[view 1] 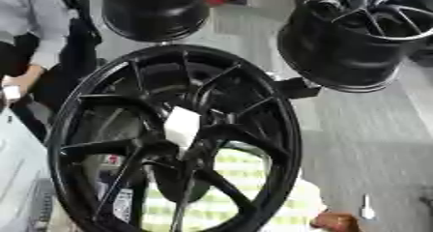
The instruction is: Pull the pin out of the wheel hub.
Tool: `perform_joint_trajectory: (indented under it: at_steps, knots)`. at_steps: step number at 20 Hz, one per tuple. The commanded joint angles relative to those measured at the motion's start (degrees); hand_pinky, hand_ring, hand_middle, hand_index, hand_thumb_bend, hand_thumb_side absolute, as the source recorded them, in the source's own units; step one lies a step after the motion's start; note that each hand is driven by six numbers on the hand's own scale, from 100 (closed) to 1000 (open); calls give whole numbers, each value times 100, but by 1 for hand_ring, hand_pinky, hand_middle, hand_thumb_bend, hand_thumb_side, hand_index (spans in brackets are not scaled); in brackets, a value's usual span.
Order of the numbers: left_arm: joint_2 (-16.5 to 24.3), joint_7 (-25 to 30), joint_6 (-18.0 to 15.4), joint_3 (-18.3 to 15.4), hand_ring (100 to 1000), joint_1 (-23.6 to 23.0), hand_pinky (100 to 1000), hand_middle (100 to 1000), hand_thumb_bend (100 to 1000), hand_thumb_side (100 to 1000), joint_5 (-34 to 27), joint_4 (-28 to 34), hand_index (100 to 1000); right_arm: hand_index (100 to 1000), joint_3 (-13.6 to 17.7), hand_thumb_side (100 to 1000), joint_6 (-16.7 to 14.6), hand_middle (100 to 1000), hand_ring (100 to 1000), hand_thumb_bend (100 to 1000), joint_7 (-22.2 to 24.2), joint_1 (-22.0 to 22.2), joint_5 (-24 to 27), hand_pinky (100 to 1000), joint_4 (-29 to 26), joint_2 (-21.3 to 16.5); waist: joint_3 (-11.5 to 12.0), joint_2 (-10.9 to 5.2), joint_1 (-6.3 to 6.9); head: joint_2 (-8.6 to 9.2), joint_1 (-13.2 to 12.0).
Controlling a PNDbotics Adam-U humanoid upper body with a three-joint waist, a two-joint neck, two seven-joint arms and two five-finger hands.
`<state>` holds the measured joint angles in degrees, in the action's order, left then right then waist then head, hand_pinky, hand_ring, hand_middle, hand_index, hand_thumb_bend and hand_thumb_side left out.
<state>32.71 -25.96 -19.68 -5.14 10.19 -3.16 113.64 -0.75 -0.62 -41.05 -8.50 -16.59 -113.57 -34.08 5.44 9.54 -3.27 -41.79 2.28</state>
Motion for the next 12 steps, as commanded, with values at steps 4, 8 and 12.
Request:
perform_joint_trajectory:
  at_steps: [4,8,12]
  knots:
    - [248,27,15,9,676,37,743,593,219,606,36,95,802,780,23,531,2,724,785,100,2,-43,-23,722,-102,-195,-10,-78,34,-39,2]
    - [849,336,108,291,675,138,744,591,197,602,79,95,801,780,6,533,16,724,785,100,18,-36,-17,722,-102,-206,-30,-93,49,-49,3]
    - [1786,996,360,620,683,400,747,600,174,612,230,95,803,780,-20,535,39,723,785,100,34,-15,-11,720,-102,-229,-48,-100,77,-89,-14]
